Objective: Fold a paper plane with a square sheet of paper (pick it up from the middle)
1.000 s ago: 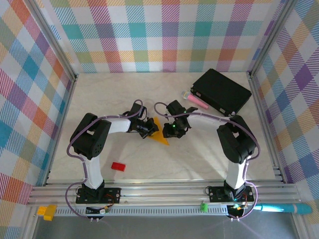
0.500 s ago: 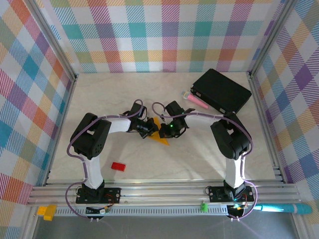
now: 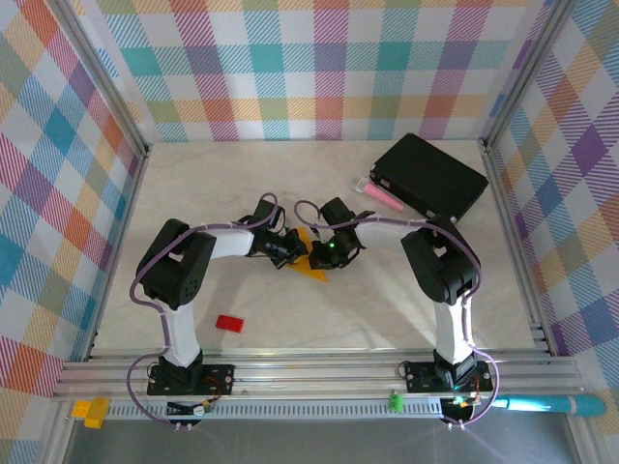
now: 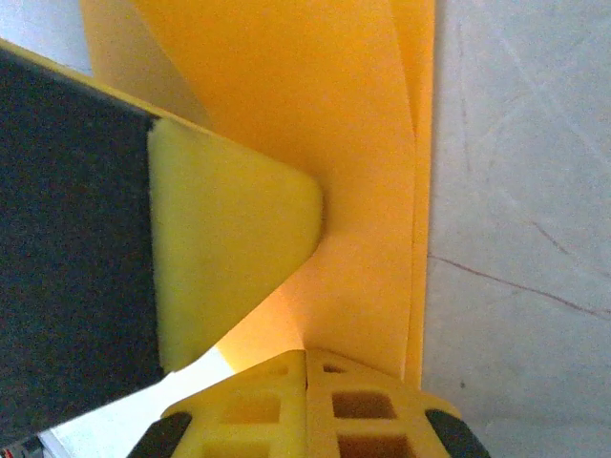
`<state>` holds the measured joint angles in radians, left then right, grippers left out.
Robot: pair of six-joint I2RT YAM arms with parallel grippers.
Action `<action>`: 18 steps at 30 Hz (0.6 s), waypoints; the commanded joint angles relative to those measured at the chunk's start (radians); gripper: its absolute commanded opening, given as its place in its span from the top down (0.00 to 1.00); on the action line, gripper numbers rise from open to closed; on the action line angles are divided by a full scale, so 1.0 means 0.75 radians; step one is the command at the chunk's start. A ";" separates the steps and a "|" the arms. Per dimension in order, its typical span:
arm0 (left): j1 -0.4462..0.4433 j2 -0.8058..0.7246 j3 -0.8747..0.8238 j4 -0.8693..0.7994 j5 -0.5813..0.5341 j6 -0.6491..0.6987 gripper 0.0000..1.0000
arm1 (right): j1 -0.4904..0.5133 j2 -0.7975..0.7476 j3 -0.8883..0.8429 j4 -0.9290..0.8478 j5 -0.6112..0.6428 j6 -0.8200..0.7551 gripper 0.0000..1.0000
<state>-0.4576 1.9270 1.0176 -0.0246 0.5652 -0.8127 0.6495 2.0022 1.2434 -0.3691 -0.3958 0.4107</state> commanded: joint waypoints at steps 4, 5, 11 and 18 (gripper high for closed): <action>-0.001 0.113 -0.060 -0.218 -0.273 0.042 1.00 | -0.024 0.035 -0.110 -0.107 0.050 -0.045 0.97; -0.001 0.117 -0.058 -0.221 -0.281 0.044 1.00 | -0.025 0.028 -0.116 -0.121 0.049 -0.057 0.97; 0.004 0.144 -0.054 -0.249 -0.331 0.052 1.00 | -0.025 -0.045 -0.160 -0.199 0.041 -0.116 0.97; 0.010 0.155 -0.059 -0.268 -0.361 0.060 1.00 | -0.025 -0.109 -0.224 -0.255 0.063 -0.147 0.96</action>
<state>-0.4568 1.9308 1.0302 -0.0513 0.5430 -0.7876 0.6342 1.9266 1.1339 -0.3607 -0.3992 0.3340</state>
